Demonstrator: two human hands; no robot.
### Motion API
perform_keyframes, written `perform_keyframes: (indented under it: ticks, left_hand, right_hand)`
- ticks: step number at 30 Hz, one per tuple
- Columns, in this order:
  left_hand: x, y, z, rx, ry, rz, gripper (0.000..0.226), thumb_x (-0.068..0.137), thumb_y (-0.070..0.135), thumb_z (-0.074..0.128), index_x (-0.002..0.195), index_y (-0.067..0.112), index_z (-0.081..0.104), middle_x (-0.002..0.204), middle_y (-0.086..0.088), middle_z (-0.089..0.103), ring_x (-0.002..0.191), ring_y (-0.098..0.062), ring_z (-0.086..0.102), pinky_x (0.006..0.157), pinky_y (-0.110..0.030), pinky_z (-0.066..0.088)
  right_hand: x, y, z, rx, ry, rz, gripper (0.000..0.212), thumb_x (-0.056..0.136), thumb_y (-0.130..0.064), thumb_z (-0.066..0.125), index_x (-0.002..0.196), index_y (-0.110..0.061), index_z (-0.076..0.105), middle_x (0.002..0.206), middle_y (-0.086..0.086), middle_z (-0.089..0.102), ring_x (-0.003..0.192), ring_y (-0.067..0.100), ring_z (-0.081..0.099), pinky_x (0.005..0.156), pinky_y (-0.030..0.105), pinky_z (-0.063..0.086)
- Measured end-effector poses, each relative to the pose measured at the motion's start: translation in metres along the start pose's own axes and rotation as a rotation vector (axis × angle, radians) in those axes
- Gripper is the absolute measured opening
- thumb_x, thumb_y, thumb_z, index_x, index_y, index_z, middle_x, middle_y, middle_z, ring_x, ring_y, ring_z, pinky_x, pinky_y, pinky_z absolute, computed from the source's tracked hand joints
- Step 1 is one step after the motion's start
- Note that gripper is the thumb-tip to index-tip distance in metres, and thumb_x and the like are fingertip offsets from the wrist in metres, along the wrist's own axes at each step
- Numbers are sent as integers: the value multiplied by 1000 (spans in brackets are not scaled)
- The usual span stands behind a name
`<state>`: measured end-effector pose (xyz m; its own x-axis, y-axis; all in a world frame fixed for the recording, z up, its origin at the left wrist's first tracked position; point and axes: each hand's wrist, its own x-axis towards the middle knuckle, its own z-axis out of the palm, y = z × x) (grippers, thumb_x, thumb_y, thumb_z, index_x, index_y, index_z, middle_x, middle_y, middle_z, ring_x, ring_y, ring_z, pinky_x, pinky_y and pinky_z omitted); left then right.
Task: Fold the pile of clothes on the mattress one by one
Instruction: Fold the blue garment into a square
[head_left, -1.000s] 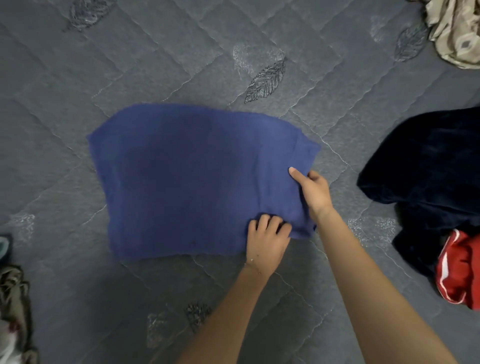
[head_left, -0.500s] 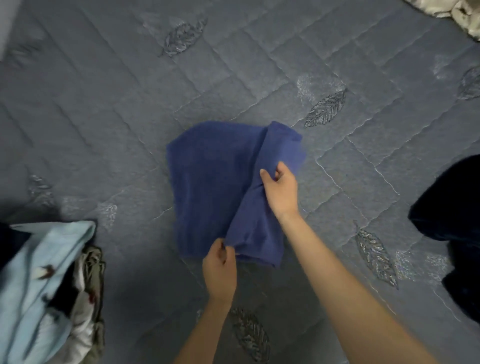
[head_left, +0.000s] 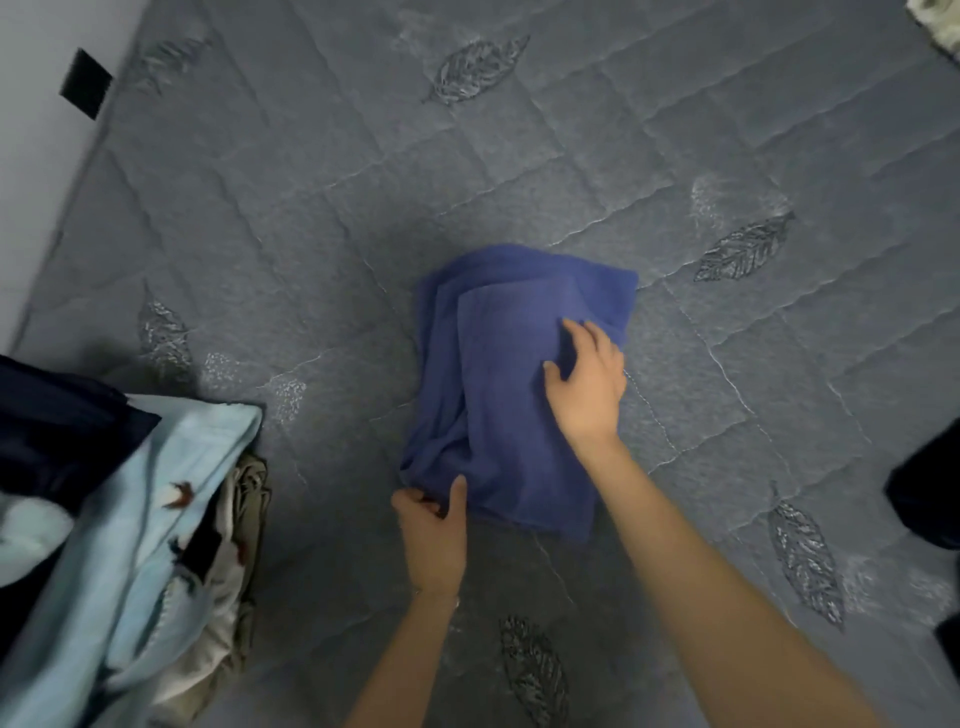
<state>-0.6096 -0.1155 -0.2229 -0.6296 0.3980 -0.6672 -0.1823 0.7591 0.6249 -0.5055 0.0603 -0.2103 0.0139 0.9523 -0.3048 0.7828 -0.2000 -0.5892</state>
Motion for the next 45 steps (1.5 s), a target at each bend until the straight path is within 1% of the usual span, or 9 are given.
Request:
perform_keyframes:
  ticks: [3,9,13,16,20,25,35,40,45]
  left_hand:
    - [-4,7,5,-5,111,43,66,77,32,79,124,5,41,126,-18,42,118,-31,42,104,-37,39]
    - [4,21,-2,141,151,326,67,87,25,70,144,13,37,135,-3,42,123,-14,41,100,-23,33]
    - [15,22,-7,311,133,521,17,92,16,63,105,7,65,117,-9,56,104,-20,55,86,-28,44]
    - [22,20,-14,77,195,369,11,98,10,52,89,6,58,88,-8,57,85,-20,52,74,-29,44]
    - [27,8,-25,-6,186,168,20,101,12,43,81,11,45,76,0,48,79,-20,49,81,-48,51]
    - [19,7,-30,-128,-17,92,9,100,16,49,96,11,44,95,-2,50,88,-19,55,79,-33,52]
    - [-5,-18,-51,-161,-221,77,9,100,8,47,95,9,54,100,-7,60,91,-20,62,81,-29,57]
    - [-45,-58,-67,-327,-185,-80,12,99,2,47,90,9,51,104,-11,59,95,-23,62,87,-33,57]
    - [-55,-69,-71,-567,-193,-274,27,96,14,56,122,6,54,114,-7,65,97,-18,65,80,-25,57]
  right_hand:
    - [0,24,-13,52,-3,213,69,85,-22,68,146,-17,35,150,9,31,136,29,29,111,38,23]
    - [-28,47,-12,372,-8,374,52,82,-14,74,125,-5,46,125,8,44,114,20,48,100,27,34]
    - [-39,58,-7,352,-65,442,23,84,-18,72,94,-7,55,94,7,60,87,21,56,77,28,41]
    - [-44,65,-10,431,-19,468,28,88,-12,65,66,-15,48,70,2,55,71,19,49,65,29,37]
    - [-58,65,-16,567,21,493,18,92,-18,63,77,-15,53,74,-1,57,70,15,51,70,28,42]
    - [-88,67,-7,508,-375,577,34,80,-19,77,109,-6,64,104,6,68,97,23,65,91,37,52]
    - [-149,83,-7,696,-38,645,10,91,-11,63,98,-6,59,94,8,64,90,24,61,90,42,52]
    - [-199,94,0,730,-89,746,9,94,-10,60,95,-2,56,81,5,58,67,15,57,46,20,53]
    - [-215,102,8,744,-182,776,15,89,-20,69,95,-9,60,95,8,65,85,22,63,64,27,57]
